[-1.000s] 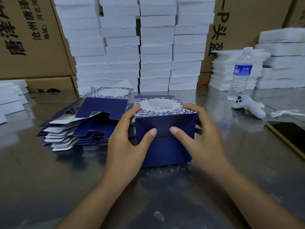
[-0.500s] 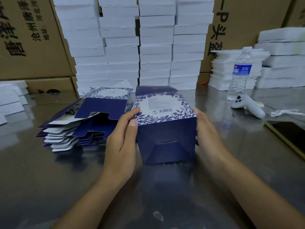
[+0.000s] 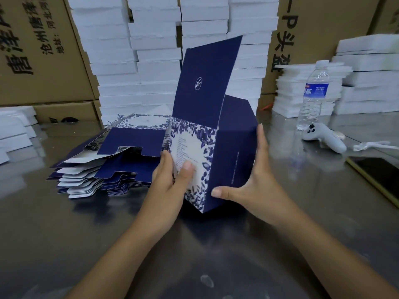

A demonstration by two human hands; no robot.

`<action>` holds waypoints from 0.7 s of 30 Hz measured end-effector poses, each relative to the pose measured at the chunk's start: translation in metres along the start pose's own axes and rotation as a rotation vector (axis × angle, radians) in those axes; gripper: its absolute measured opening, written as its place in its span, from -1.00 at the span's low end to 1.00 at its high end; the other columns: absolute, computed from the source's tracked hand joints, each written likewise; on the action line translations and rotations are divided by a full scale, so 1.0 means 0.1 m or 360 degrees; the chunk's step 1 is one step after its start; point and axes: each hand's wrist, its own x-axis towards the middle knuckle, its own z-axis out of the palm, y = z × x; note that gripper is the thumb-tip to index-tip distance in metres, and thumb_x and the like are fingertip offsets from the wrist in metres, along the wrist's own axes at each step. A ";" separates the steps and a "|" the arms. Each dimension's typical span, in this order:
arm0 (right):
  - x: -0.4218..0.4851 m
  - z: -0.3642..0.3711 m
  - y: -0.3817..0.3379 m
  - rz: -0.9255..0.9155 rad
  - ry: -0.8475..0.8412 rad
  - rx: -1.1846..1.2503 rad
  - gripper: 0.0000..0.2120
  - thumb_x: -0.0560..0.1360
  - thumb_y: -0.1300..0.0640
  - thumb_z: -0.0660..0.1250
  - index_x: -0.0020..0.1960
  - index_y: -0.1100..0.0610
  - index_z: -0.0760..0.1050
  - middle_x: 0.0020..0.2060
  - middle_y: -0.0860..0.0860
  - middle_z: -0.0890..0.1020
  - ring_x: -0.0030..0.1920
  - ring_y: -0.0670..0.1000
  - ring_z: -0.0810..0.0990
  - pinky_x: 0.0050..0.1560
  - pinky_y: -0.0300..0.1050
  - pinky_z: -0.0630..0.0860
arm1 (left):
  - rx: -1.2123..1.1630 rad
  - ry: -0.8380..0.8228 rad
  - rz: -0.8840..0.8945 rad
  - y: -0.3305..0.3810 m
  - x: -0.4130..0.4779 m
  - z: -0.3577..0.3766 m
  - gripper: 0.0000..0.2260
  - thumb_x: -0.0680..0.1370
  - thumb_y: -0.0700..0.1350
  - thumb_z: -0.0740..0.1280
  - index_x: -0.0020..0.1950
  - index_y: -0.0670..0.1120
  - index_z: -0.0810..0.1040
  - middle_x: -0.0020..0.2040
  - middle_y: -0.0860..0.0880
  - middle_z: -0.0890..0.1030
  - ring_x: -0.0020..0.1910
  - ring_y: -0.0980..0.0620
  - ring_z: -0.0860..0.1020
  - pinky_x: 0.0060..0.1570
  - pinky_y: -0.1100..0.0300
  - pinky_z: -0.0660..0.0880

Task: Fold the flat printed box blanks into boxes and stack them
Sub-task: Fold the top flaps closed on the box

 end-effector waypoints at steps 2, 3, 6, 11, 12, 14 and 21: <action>0.00 -0.02 0.01 -0.0021 -0.0002 -0.0099 0.28 0.00 -0.35 0.53 0.33 -0.48 -0.40 0.37 -0.43 0.01 0.43 -0.34 0.08 0.46 0.00 0.21 | 0.0043 -0.0038 -0.0028 0.02 0.00 0.00 -0.06 0.26 0.46 0.12 0.55 0.13 -0.08 0.52 0.24 0.03 0.49 0.28 0.01 0.46 0.18 -0.01; 0.00 -0.03 0.00 -0.0019 0.0005 -0.0163 0.26 0.01 -0.35 0.52 0.34 -0.47 -0.39 0.38 -0.40 0.03 0.43 -0.31 0.10 0.45 0.00 0.21 | 0.0030 -0.0051 -0.0044 0.02 0.00 0.00 -0.07 0.27 0.45 0.13 0.55 0.14 -0.07 0.52 0.25 0.04 0.49 0.28 0.02 0.47 0.16 0.00; -0.02 -0.10 -0.06 -0.0012 0.0139 -0.0372 0.03 0.09 -0.44 0.37 0.36 -0.49 -0.20 0.39 -0.25 0.19 0.41 -0.10 0.25 0.40 0.08 0.27 | -0.0036 -0.0063 -0.0027 0.03 0.00 0.00 -0.12 0.29 0.39 0.15 0.55 0.14 -0.01 0.52 0.27 0.06 0.48 0.30 0.02 0.51 0.10 0.00; -0.02 -0.16 -0.11 -0.0144 0.0326 -0.0564 -0.43 0.41 -0.35 0.12 0.39 -0.27 0.14 0.29 -0.29 0.16 0.40 -0.15 0.16 0.44 0.20 0.13 | -0.0268 -0.0102 0.0041 0.02 -0.02 0.05 -0.20 0.31 0.34 0.21 0.52 0.16 0.13 0.51 0.25 0.17 0.47 0.26 0.15 0.49 0.04 0.11; -0.03 -0.16 -0.12 -0.0188 0.0329 -0.0557 -0.46 0.44 -0.29 0.13 0.39 -0.23 0.16 0.34 -0.29 0.14 0.41 -0.24 0.11 0.45 0.21 0.08 | -0.0290 -0.0103 0.0085 0.02 -0.02 0.06 -0.21 0.32 0.37 0.23 0.51 0.19 0.15 0.49 0.26 0.21 0.46 0.27 0.18 0.48 0.05 0.15; -0.04 -0.15 -0.13 -0.0282 0.0317 -0.0522 -0.50 0.46 -0.21 0.18 0.37 -0.24 0.15 0.37 -0.28 0.16 0.42 -0.31 0.08 0.48 0.10 0.07 | -0.0322 -0.0106 0.0234 0.02 -0.03 0.07 -0.27 0.35 0.44 0.28 0.47 0.29 0.16 0.45 0.36 0.23 0.42 0.37 0.20 0.44 0.17 0.21; -0.04 -0.10 -0.18 -0.0579 0.0568 -0.0784 -0.59 0.42 -0.18 0.26 0.21 -0.05 0.52 0.05 -0.04 0.32 0.15 -0.11 0.17 0.25 -0.48 0.05 | 0.0282 0.0201 0.1046 0.04 -0.08 0.08 -0.45 0.49 0.16 0.27 0.38 0.48 0.10 0.39 0.13 0.24 0.39 0.31 0.24 0.26 0.33 0.33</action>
